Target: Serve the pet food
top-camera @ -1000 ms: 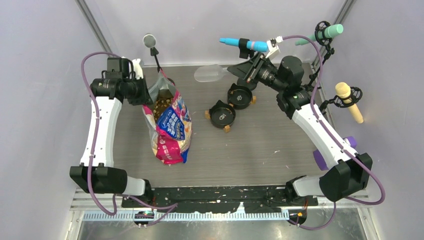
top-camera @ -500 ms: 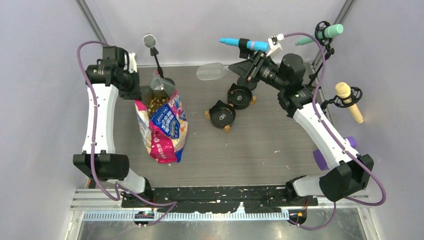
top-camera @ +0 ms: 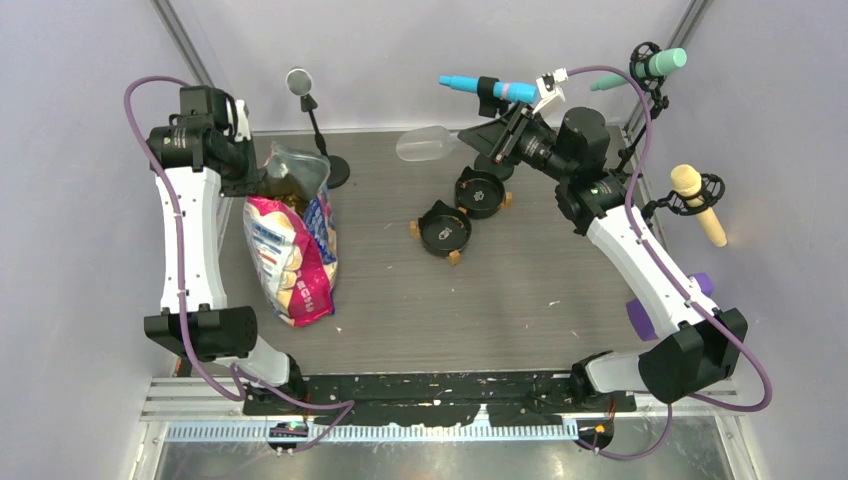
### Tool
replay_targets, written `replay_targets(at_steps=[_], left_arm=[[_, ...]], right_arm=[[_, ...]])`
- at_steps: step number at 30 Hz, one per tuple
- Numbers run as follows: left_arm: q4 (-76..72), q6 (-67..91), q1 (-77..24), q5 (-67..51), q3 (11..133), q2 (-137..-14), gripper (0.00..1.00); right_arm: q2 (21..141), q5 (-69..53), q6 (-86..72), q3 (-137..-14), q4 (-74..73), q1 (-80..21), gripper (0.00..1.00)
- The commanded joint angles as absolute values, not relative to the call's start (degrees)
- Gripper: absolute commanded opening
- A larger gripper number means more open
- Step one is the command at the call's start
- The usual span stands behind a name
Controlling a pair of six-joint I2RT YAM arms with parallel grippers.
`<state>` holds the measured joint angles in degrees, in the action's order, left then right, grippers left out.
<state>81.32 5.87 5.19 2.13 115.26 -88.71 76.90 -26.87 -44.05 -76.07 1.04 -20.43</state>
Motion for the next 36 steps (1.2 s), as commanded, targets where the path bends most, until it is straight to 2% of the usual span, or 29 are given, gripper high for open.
replay_targets(at_steps=[1,10,18,26,36], left_arm=[[67.79,8.41,3.17,-6.88,122.25,-84.17,0.0],[64.6,11.39,-6.88,-7.54,116.46,-83.34,0.0],[64.29,14.47,-11.49,-1.37,115.8,-85.69,0.0],[65.4,12.52,-11.69,2.97,116.95,-85.51,0.0],[69.51,5.22,-7.24,7.54,126.67,-87.73,0.0]], right_arm=[[76.25,-26.06,-43.56,-78.69,2.55,-20.21,0.05],[76.51,-26.88,-44.13,-78.74,2.05,-20.87,0.05],[76.88,-27.82,-43.06,-80.1,0.47,-23.67,0.05],[75.79,-28.23,-42.36,-79.99,-1.03,-23.99,0.05],[74.67,-27.01,-41.77,-79.68,-2.79,-23.99,0.05]])
